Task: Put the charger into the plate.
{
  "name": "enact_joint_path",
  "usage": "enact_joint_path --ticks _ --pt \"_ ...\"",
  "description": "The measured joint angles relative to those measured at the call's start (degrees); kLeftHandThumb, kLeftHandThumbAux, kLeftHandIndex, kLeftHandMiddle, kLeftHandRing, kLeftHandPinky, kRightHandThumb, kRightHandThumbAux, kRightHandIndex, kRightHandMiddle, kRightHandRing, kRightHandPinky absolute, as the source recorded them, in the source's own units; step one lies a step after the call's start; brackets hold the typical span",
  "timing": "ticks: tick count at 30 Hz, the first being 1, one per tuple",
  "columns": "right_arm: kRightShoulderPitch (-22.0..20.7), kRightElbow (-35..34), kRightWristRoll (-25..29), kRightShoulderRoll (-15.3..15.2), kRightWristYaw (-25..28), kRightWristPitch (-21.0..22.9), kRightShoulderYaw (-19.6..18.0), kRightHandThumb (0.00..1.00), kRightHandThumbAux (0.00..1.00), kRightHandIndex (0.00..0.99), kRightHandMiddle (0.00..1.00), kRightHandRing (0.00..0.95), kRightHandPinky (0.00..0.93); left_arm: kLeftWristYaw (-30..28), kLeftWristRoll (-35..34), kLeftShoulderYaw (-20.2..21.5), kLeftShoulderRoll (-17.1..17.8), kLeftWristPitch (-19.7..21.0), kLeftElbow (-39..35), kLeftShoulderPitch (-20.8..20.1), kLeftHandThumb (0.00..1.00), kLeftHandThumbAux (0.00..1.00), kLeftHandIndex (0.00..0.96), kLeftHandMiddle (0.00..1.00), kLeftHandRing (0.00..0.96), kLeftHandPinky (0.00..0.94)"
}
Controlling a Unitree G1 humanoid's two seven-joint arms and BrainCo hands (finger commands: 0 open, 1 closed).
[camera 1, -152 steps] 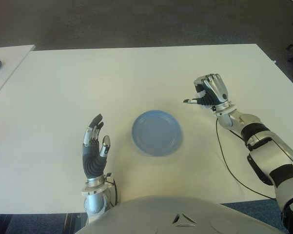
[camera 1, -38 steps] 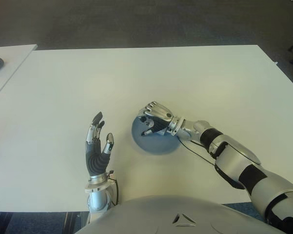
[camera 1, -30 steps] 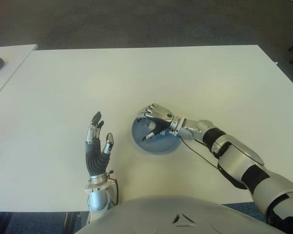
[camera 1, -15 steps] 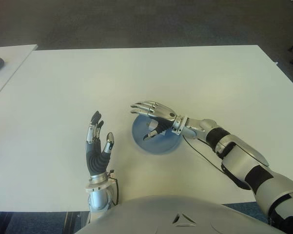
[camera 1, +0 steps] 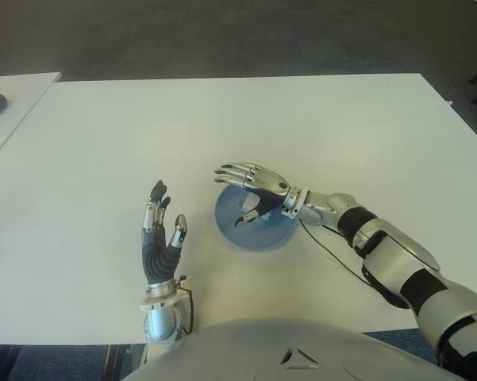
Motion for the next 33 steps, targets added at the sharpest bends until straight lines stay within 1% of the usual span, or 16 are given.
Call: enact_joint_path --ticks 5,9,17,21,25,28,33 --pt "0.0 -0.5 1.0 -1.1 1.5 -1.5 -1.2 0.206 0.219 0.000 0.000 0.000 0.000 0.0 0.0 0.0 0.0 -0.2 0.0 0.0 0.194 0.549 0.122 0.071 0.055 0.073" --pt "-0.1 -1.5 2.5 -2.4 3.4 -3.0 -3.0 0.236 0.229 0.000 0.000 0.000 0.000 0.1 0.0 0.1 0.3 -0.9 0.0 0.0 0.187 0.561 0.122 0.073 0.056 0.071" --pt "-0.8 -4.5 5.2 -4.9 5.8 -3.5 -6.7 0.284 0.223 0.000 0.000 0.000 0.000 0.2 -0.3 -0.1 0.7 -2.5 0.2 0.0 0.184 0.566 0.117 0.073 0.057 0.074" --pt "-1.3 -5.2 7.2 -5.5 7.7 -4.0 -8.6 0.288 0.218 0.000 0.000 0.000 0.000 0.2 -0.7 -0.1 0.7 -2.7 0.3 0.0 0.185 0.566 0.114 0.070 0.054 0.073" --pt "-1.6 -4.6 11.9 -5.5 11.6 -5.0 -11.0 0.253 0.215 0.000 0.000 0.000 0.000 0.2 -1.1 -0.2 0.8 -2.7 0.3 0.0 0.188 0.570 0.114 0.068 0.052 0.067" --pt "-1.7 -2.6 17.5 -5.3 16.5 -6.4 -13.8 0.219 0.213 0.000 0.000 0.000 0.000 0.2 -1.7 -0.2 0.8 -2.7 0.4 0.0 0.192 0.569 0.116 0.068 0.051 0.062" --pt "-1.7 1.2 26.9 -5.1 24.9 -7.3 -19.2 0.120 0.211 0.000 0.000 0.000 0.000 0.2 -3.0 -0.2 1.0 -2.2 0.5 0.0 0.199 0.557 0.123 0.070 0.049 0.057"
